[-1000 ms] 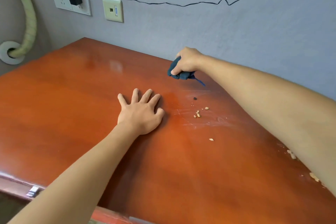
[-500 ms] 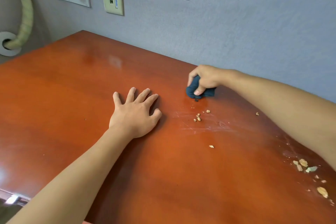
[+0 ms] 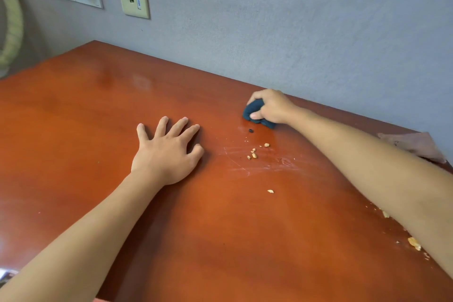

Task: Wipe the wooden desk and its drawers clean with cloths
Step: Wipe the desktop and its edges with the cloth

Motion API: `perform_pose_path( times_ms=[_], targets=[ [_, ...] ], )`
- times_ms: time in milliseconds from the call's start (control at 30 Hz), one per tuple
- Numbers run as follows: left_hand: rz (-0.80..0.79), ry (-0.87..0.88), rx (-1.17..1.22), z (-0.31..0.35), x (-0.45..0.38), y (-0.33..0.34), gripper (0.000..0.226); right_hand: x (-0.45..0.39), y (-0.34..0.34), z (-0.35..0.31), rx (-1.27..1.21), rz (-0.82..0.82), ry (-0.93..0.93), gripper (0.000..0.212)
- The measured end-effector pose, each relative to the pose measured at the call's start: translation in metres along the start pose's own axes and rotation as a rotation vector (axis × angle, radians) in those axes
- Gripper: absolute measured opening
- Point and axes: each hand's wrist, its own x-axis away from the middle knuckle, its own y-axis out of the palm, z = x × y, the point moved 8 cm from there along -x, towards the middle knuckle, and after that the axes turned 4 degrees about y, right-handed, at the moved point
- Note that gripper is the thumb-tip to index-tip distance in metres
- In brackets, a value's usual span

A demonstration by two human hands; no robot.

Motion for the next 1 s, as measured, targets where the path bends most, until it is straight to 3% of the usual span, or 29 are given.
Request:
perform_pose_path(
  times_ms=[100,367,700,1000],
  targets=[
    [-0.001,-0.003,0.004,0.0,0.0,-0.001,0.065,-0.002,0.016,-0.039,-0.01,-0.064,-0.129,0.031],
    [-0.009,-0.016,0.016,-0.002,0.0,-0.002,0.063,-0.003,0.023,-0.061,0.003,-0.213,-0.202,0.043],
    [0.011,-0.018,0.024,-0.004,-0.001,-0.002,0.062,0.062,0.008,0.001,-0.026,-0.289,-0.216,0.051],
    [0.017,-0.023,0.005,-0.004,-0.001,-0.001,0.062,0.094,-0.01,0.051,0.002,-0.35,-0.118,0.051]
  ],
)
